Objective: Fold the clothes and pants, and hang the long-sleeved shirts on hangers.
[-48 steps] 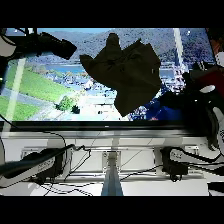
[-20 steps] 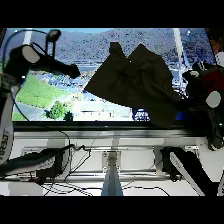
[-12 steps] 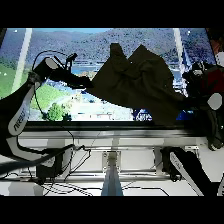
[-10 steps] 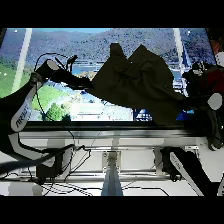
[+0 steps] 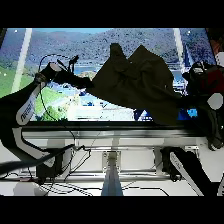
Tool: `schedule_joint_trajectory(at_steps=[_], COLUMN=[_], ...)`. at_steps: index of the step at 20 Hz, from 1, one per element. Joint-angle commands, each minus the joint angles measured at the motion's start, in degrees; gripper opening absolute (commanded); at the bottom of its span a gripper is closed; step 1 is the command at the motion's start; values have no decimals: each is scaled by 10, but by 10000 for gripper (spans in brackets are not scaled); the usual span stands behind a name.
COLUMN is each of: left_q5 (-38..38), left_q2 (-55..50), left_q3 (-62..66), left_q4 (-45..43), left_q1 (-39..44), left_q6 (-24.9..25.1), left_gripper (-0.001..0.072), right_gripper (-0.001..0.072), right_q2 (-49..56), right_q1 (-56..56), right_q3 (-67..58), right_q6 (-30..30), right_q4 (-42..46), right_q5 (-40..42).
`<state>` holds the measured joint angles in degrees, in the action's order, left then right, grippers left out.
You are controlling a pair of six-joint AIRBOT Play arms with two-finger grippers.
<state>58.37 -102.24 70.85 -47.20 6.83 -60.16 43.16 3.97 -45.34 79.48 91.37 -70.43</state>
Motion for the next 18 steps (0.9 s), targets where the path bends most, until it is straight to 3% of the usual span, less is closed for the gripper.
schedule_joint_trajectory(at_steps=[1, 2, 7, 12, 18], left_q5=[34, 33, 34, 23, -149], left_q2=[-16, -15, 42, 243, 527], left_q3=[0, 4, 96, 209, 225], left_q4=[-7, -2, 2, 2, -42], left_q1=[15, 17, -14, -94, -184], left_q6=[2, 5, 6, 6, 6], left_gripper=[149, 21, 19, 20, 20], right_gripper=[14, 14, 14, 13, 13], right_q2=[0, 0, -2, -3, -10], right_q1=[0, 0, -1, -1, -1], right_q3=[0, -1, -28, -206, -461], right_q6=[0, 0, 0, -1, -7], right_q4=[-37, -48, -112, -177, -251], right_q5=[40, 55, 166, 195, 194])
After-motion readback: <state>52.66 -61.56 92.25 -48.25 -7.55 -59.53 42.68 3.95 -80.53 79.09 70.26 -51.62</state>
